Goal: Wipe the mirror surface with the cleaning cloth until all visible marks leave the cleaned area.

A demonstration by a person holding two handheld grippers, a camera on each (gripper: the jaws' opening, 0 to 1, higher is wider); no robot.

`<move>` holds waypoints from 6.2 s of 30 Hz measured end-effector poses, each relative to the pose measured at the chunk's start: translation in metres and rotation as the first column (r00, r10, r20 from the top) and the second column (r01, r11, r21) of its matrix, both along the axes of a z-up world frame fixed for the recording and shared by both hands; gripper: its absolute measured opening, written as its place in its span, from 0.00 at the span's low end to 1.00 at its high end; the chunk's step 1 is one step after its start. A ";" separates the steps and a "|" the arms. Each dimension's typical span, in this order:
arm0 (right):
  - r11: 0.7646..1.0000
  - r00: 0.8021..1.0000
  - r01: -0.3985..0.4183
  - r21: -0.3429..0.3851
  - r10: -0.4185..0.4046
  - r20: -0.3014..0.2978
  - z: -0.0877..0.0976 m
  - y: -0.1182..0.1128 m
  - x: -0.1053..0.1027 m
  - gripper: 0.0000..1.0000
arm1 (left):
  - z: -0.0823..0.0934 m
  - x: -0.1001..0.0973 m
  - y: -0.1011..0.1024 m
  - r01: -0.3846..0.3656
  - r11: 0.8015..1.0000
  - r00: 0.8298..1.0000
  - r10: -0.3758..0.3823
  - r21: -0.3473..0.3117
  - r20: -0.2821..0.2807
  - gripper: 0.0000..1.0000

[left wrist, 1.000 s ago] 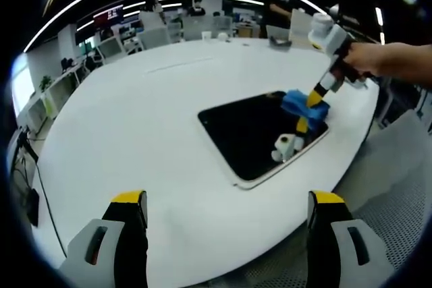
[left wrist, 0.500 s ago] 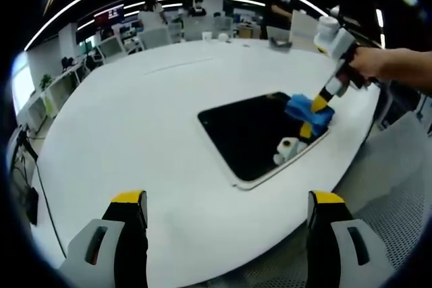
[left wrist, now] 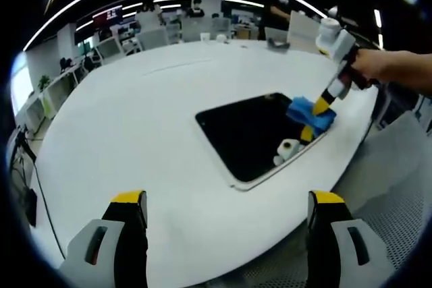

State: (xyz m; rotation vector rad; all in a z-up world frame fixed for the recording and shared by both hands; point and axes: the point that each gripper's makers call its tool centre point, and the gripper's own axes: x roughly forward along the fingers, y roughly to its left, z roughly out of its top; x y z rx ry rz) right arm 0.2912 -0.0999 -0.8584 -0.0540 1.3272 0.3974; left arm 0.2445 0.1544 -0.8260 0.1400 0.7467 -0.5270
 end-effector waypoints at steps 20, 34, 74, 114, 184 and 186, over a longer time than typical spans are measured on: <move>1.000 1.000 0.000 0.020 0.001 -0.017 0.000 0.002 -0.022 0.03 | 0.000 -0.001 0.000 -0.003 1.000 1.000 0.003 -0.004 -0.006 0.99; 1.000 0.999 0.004 0.022 -0.003 -0.040 0.000 0.003 -0.026 0.03 | 0.000 -0.001 0.000 -0.003 1.000 1.000 0.003 -0.004 -0.007 0.99; 1.000 0.999 0.020 0.022 -0.019 -0.043 -0.002 0.024 -0.024 0.02 | 0.000 0.000 -0.001 -0.002 1.000 1.000 0.002 -0.009 -0.002 0.99; 0.999 0.999 -0.025 0.043 0.026 -0.024 -0.002 0.072 -0.021 0.01 | 0.001 -0.001 -0.005 0.023 1.000 1.000 -0.023 -0.016 0.002 0.99; 0.984 0.989 -0.141 0.105 0.144 -0.023 0.001 0.186 -0.017 0.02 | -0.001 -0.003 -0.006 0.031 0.999 0.999 -0.031 -0.016 -0.014 0.99; 0.984 0.989 -0.143 0.102 0.146 -0.022 0.002 0.185 -0.018 0.02 | -0.001 -0.003 -0.005 0.030 0.999 0.999 -0.030 -0.015 -0.013 0.99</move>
